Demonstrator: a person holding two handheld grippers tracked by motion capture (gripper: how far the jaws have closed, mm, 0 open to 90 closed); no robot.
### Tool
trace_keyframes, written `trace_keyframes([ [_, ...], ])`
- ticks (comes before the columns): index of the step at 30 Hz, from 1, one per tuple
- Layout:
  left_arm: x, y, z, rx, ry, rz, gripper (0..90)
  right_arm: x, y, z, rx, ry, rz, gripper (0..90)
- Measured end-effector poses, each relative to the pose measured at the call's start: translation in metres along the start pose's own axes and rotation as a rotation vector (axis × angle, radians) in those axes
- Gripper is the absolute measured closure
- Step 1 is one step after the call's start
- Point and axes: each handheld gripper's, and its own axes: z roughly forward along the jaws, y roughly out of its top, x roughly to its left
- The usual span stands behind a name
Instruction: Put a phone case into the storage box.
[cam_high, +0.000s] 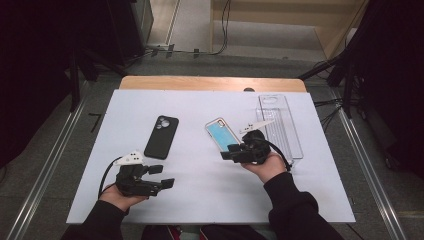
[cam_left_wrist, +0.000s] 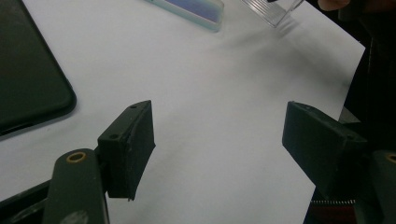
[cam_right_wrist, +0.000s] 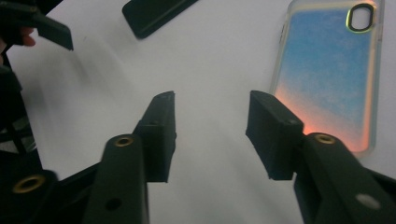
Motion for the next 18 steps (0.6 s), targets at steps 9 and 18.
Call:
trace_keyframes([
  [9, -0.001, 0.001, -0.001, -0.004, -0.01, 0.005, 25.4, 0.001, -0.028, -0.026, -0.007, 0.036, -0.079, 32.3],
  [18, 0.0, 0.0, -0.001, -0.008, -0.014, 0.002, 25.4, -0.001, -0.049, -0.048, -0.028, 0.033, -0.059, 28.2],
])
